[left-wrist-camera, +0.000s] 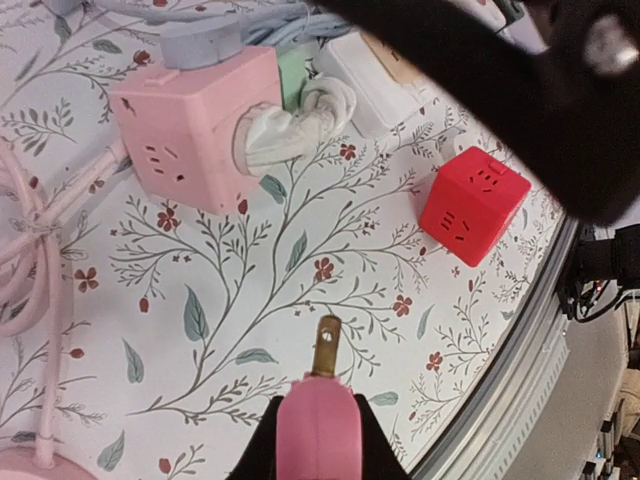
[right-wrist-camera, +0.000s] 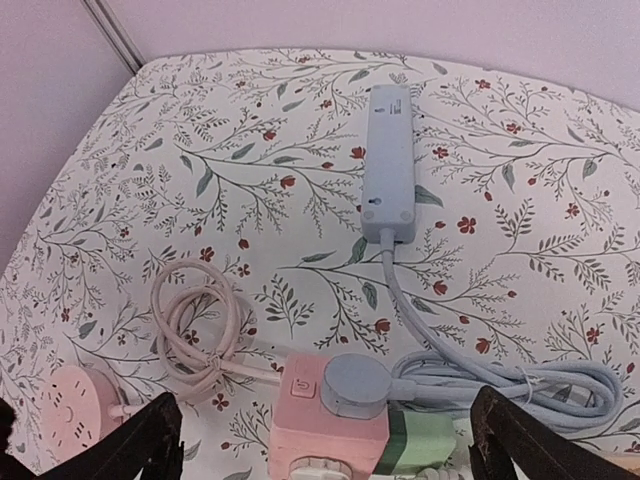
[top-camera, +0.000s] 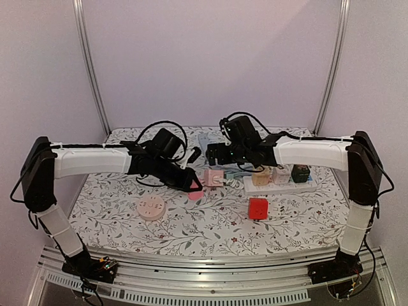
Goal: Pull the plug off the socket
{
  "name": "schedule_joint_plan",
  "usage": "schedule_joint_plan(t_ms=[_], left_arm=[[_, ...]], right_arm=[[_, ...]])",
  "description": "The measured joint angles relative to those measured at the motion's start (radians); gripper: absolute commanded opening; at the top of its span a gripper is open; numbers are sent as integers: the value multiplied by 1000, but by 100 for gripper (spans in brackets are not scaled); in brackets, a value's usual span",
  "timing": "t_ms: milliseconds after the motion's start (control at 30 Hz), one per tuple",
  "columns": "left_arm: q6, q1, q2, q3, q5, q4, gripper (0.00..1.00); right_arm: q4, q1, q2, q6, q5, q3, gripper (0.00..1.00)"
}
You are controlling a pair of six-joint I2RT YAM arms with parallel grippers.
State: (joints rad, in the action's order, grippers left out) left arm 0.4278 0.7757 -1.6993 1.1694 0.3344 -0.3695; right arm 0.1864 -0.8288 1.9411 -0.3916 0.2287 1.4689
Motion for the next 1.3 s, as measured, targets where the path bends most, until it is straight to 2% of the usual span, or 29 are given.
schedule_joint_plan(t_ms=[133, 300, 600, 733, 933, 1167, 1300], left_arm=[[32, 110, -37, 31, -93, 23, 1], [64, 229, -164, 128, -140, 55, 1], [91, 286, -365, 265, -133, 69, 4], [98, 287, -404, 295, -124, 66, 7], [101, 290, -431, 320, -114, 66, 24], [101, 290, -431, 321, -115, 65, 30], [100, 290, -431, 322, -116, 65, 39]], right_arm=[[-8, 5, -159, 7, 30, -84, 99], [-16, 25, -339, 5, 92, -236, 99], [4, 52, -579, -25, 178, -482, 99], [11, 52, -624, -42, 185, -515, 99], [18, 52, -635, -59, 196, -536, 99], [26, 52, -635, -69, 211, -541, 99], [26, 52, -623, -70, 215, -541, 99]])
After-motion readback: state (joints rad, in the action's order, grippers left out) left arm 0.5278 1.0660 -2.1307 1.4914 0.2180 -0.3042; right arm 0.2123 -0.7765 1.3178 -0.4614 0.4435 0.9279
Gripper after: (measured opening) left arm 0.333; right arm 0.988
